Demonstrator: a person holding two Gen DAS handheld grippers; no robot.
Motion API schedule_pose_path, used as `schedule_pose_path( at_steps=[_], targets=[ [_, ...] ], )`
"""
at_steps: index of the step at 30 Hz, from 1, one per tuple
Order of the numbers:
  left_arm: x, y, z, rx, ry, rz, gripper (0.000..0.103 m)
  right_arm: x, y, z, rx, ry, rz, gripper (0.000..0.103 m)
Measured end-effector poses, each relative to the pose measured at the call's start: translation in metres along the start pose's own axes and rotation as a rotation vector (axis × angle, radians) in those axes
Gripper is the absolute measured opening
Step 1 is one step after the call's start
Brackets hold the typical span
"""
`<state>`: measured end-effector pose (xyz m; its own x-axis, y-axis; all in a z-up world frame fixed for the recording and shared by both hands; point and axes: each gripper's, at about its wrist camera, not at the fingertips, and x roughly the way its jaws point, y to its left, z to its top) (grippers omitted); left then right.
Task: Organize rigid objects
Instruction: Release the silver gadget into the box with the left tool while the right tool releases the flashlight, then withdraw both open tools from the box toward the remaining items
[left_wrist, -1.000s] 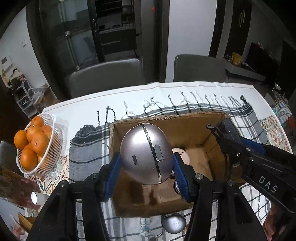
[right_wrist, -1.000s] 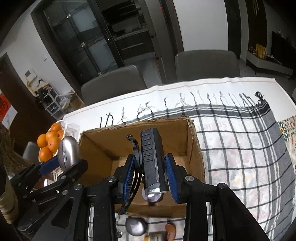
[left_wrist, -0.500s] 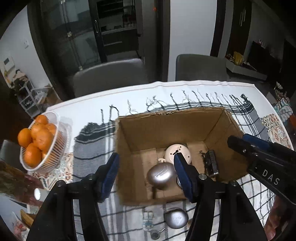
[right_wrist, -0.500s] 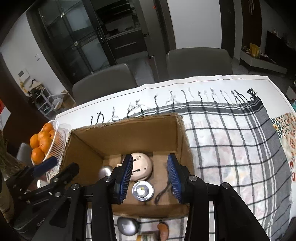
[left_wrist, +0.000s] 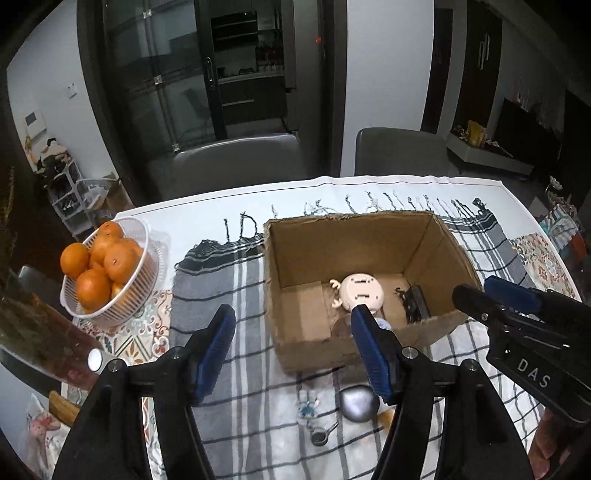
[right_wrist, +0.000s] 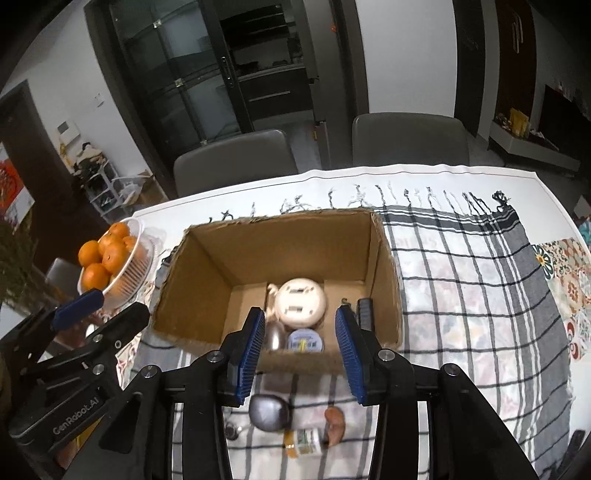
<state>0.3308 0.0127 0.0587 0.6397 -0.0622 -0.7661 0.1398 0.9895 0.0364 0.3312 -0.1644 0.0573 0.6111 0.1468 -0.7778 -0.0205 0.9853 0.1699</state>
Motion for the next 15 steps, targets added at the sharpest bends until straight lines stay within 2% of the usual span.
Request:
schedule_pose_path(
  at_steps=[3, 11, 15],
  targets=[
    [-0.006, 0.003, -0.011, 0.002, 0.0, 0.003, 0.065, -0.007, 0.004, -0.009, -0.007, -0.007, -0.009, 0.047],
    [-0.014, 0.016, -0.039, -0.001, 0.024, 0.004, 0.067, -0.011, 0.02, -0.032, -0.036, 0.035, -0.013, 0.047],
    [-0.014, 0.022, -0.051, -0.005, 0.043, 0.003, 0.07, -0.01, 0.027, -0.042, -0.047, 0.058, -0.026, 0.056]
  ],
)
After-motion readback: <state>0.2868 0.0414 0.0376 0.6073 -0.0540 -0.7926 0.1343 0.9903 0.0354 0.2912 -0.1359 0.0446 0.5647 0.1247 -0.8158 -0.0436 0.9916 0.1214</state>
